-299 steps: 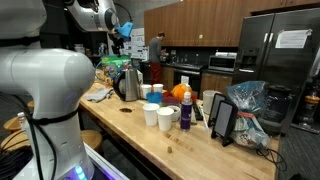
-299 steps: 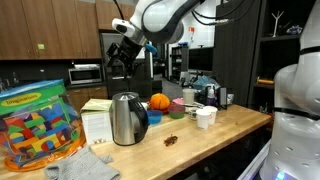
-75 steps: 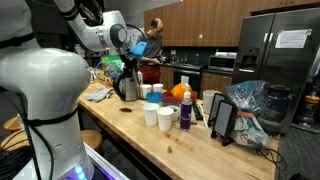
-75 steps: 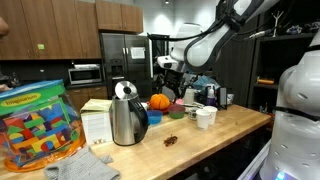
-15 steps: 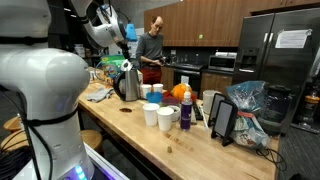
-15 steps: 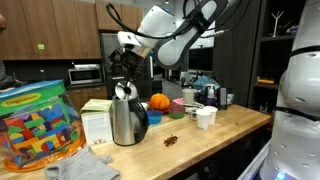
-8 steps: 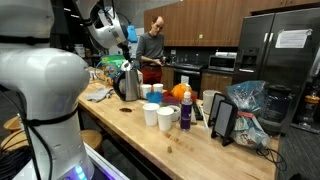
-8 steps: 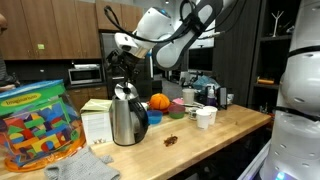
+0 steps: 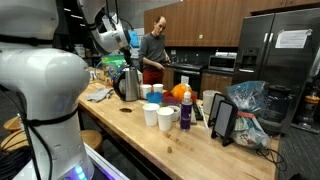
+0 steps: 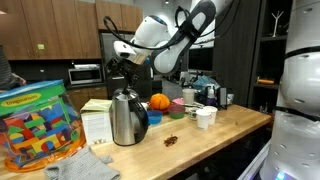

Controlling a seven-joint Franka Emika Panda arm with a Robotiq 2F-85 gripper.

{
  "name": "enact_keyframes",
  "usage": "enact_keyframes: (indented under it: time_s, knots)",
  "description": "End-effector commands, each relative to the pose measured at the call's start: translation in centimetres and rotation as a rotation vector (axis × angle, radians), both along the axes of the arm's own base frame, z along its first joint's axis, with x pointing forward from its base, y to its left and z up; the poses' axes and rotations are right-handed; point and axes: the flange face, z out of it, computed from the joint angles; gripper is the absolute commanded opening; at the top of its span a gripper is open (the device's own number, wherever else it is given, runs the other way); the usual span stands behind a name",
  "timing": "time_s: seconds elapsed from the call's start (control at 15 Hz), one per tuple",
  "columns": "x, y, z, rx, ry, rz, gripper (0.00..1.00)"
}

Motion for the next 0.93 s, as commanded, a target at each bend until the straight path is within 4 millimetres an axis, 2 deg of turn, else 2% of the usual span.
enact_keyframes:
  time_s: [0.0,0.53,0.87]
  knots:
    - [1.2,-0.4,-0.9,-0.002,0.016,-0.016,1.0]
    - [2.3,-0.7,-2.5,-0.003,0.051,-0.036,1.0]
    - [2.4,-0.7,-2.5,-0.001,0.054,-0.044,1.0]
